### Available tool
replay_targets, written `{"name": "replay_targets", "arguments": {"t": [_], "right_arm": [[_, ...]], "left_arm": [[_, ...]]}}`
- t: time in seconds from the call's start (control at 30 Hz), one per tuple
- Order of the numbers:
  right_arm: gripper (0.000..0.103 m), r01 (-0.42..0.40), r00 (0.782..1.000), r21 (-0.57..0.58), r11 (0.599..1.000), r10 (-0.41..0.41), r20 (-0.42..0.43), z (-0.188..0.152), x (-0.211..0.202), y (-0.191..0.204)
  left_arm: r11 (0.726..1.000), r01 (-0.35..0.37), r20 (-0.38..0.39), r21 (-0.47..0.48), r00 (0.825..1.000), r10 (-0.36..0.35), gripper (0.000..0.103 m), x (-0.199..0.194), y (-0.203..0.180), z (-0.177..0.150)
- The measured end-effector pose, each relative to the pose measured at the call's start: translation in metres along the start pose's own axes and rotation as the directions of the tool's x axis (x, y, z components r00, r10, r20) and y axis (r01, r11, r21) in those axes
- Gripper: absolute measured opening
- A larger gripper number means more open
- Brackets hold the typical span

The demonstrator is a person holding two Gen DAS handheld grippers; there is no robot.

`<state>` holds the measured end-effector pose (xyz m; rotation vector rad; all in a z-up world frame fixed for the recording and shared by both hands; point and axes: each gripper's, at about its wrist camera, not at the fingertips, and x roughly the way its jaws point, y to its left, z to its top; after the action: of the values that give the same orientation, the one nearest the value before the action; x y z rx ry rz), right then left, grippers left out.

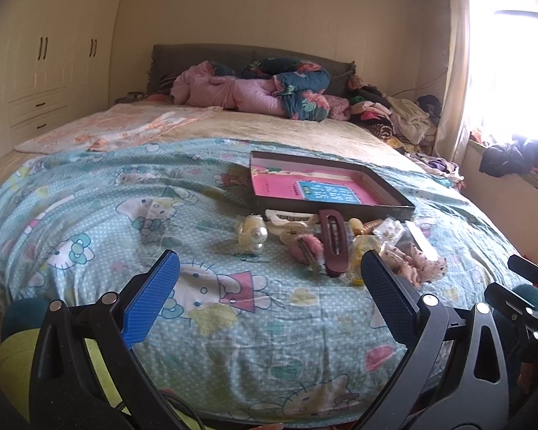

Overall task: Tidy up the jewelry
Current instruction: 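Grasp the pink polka-dot bow with the right tool while the left tool grasps the clear bottle charm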

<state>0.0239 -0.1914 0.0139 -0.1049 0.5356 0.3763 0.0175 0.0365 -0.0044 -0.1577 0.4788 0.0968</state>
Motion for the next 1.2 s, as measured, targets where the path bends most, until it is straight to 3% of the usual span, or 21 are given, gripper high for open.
{"name": "replay_targets", "arguments": {"t": [0.2,0.4,0.77,1.0,1.2], "right_arm": [[0.097,-0.041,0.997,0.007,0.999,0.042,-0.060,0.008,0.032,0.005],[0.097,-0.053,0.994,0.007,0.999,0.054,-0.091,0.014,0.059,0.008],[0.096,0.003,0.979,0.069,0.998,0.011,-0.204,0.011,0.117,-0.014],[0.068,0.015,0.962,0.085,0.996,0.009,-0.271,0.001,0.135,-0.020],[0.031,0.014,0.961,0.072,0.997,0.006,-0.277,-0.007,0.132,-0.022]], "left_arm": [[0.999,-0.033,-0.059,-0.043,0.998,0.031,0.093,0.025,0.018,0.005],[0.999,-0.009,-0.077,-0.044,0.997,0.005,0.093,0.041,0.023,0.011],[0.998,-0.047,-0.186,-0.028,0.982,0.041,0.093,0.102,0.024,0.022],[0.998,-0.045,-0.231,-0.051,0.972,0.032,0.091,0.133,0.026,0.024],[0.996,-0.058,-0.269,-0.067,0.962,0.038,0.075,0.147,0.029,0.020]]}}
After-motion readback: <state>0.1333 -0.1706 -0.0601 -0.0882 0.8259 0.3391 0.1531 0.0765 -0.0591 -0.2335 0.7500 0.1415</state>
